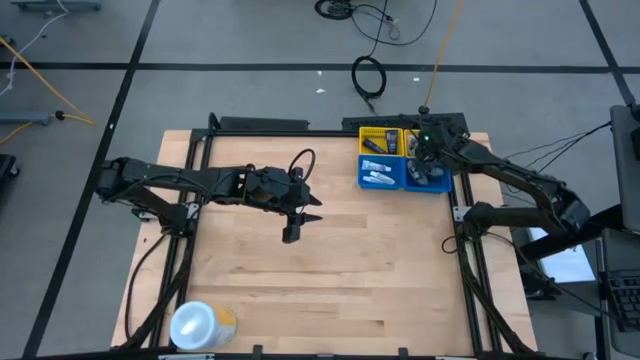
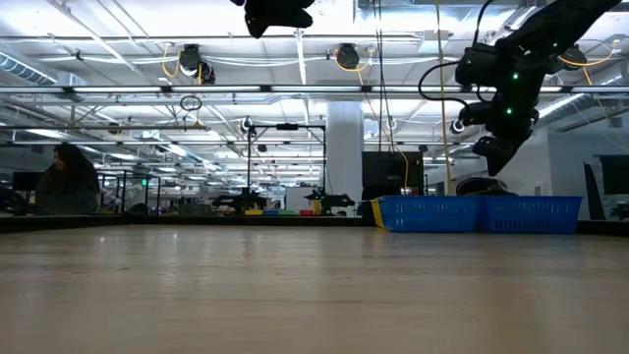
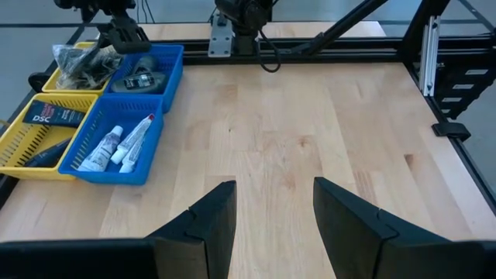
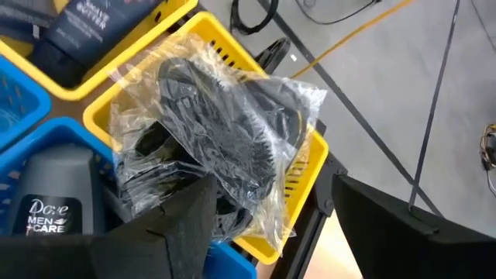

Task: Pick & Place Travel size toiletries
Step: Put the black hairbrush into the right yellow basket, then return to Home Position

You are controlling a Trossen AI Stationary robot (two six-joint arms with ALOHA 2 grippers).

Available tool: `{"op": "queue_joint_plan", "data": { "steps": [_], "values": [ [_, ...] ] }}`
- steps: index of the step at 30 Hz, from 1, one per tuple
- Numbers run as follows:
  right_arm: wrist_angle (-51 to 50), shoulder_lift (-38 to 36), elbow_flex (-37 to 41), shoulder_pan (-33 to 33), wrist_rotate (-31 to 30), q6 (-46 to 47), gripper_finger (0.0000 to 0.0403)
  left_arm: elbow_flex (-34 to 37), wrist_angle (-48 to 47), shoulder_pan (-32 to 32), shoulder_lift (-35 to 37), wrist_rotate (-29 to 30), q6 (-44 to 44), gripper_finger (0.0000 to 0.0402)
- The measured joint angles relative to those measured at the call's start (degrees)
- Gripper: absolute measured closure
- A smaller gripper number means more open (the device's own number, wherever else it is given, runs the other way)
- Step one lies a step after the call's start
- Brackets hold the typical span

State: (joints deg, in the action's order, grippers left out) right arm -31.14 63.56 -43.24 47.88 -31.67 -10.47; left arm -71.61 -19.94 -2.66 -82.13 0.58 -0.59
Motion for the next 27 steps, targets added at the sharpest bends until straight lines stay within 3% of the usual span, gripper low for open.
{"op": "queue_joint_plan", "data": {
  "steps": [11,14,18,21,24,27],
  "values": [
    [0.9,-5.3,0.0,0.0,1.3,1.2,0.0156,0.0,0.0,0.0,0.0,0.0,0.3,0.0231],
    [1.8,-6.1,0.0,0.0,10.6,3.8,0.0156,0.0,0.0,0.0,0.0,0.0,0.3,0.0231],
    [5.4,-6.1,0.0,-0.5,33.3,6.0,0.0156,0.0,0.0,0.0,0.0,0.0,0.9,0.0231],
    [8.4,-6.1,0.0,-3.1,46.6,7.2,0.0156,0.0,0.1,0.0,0.0,1.8,0.4,0.0231],
    [8.6,-6.1,0.0,-7.6,52.5,8.5,0.0159,0.0,0.1,-0.1,0.0,2.3,0.5,0.0231],
    [11.6,-6.6,1.0,-13.8,52.8,10.8,0.0168,0.0,0.3,-0.8,0.3,2.5,0.2,0.0231]
  ]
}}
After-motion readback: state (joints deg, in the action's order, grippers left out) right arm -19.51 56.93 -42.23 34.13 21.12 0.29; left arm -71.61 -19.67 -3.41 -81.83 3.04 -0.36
